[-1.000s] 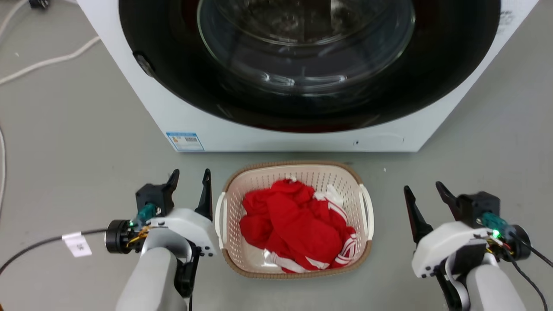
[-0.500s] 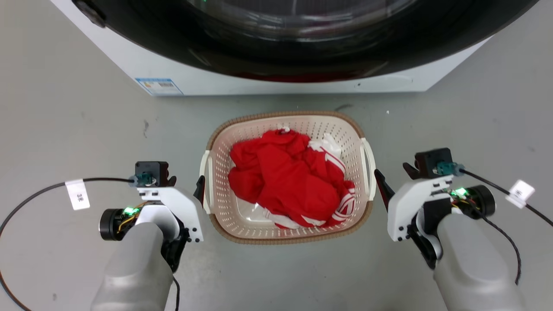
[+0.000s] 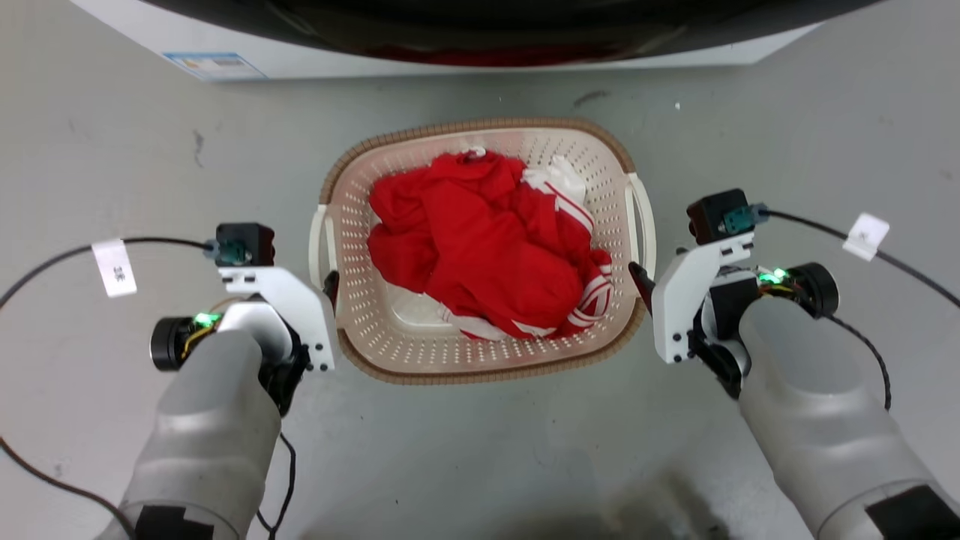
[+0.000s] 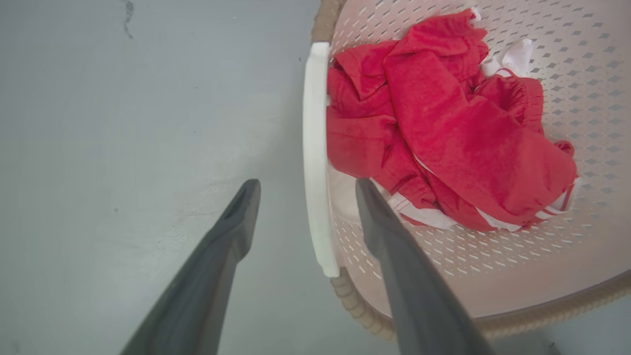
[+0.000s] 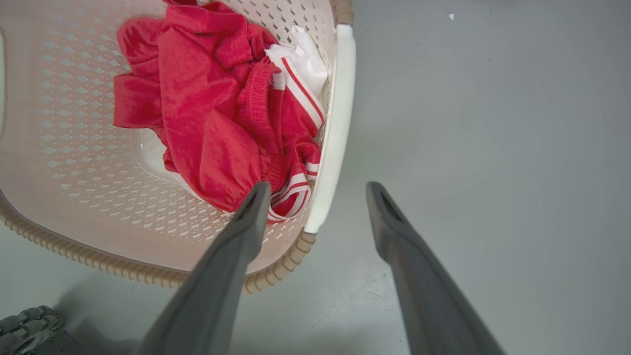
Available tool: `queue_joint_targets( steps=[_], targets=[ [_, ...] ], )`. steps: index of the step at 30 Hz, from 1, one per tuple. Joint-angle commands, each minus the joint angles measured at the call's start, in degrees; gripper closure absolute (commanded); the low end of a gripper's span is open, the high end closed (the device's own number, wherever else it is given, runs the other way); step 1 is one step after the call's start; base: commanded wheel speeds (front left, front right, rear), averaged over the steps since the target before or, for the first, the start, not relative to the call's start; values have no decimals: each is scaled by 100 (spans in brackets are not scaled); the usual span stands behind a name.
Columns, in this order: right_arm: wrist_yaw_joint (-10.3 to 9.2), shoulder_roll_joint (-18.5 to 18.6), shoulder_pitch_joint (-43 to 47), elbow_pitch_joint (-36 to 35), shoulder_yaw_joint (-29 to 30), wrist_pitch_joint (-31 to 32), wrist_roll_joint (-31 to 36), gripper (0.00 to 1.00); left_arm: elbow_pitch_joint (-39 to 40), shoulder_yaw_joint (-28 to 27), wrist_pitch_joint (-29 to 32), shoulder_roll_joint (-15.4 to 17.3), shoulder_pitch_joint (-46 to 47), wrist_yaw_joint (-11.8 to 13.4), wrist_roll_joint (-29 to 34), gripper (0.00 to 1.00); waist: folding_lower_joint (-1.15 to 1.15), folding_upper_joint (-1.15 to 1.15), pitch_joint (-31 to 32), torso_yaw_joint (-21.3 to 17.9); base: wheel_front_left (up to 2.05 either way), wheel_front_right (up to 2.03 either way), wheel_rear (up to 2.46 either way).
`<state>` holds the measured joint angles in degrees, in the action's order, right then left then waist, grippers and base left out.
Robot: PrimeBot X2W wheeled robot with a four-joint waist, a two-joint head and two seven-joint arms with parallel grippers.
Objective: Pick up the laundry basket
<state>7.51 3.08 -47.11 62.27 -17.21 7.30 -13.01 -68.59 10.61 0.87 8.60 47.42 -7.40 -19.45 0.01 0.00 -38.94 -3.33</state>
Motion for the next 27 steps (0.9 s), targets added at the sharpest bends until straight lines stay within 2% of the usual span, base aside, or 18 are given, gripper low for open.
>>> queue_joint_targets(
  steps=[1,12,27],
  targets=[
    [-4,-18,-186,102,-56,9,-93,0,-27,37,23,52,159,-6,-44,0,-1,0,-175,-38,0,0,0],
    [-4,-27,-916,614,-461,68,-516,0,-185,320,194,210,770,-7,-226,0,-1,0,-724,-104,0,0,0],
    [-4,-27,-1491,740,-1115,223,-1215,0,-278,674,379,250,1329,-8,-589,0,-1,0,-1253,-157,0,0,0]
  ],
)
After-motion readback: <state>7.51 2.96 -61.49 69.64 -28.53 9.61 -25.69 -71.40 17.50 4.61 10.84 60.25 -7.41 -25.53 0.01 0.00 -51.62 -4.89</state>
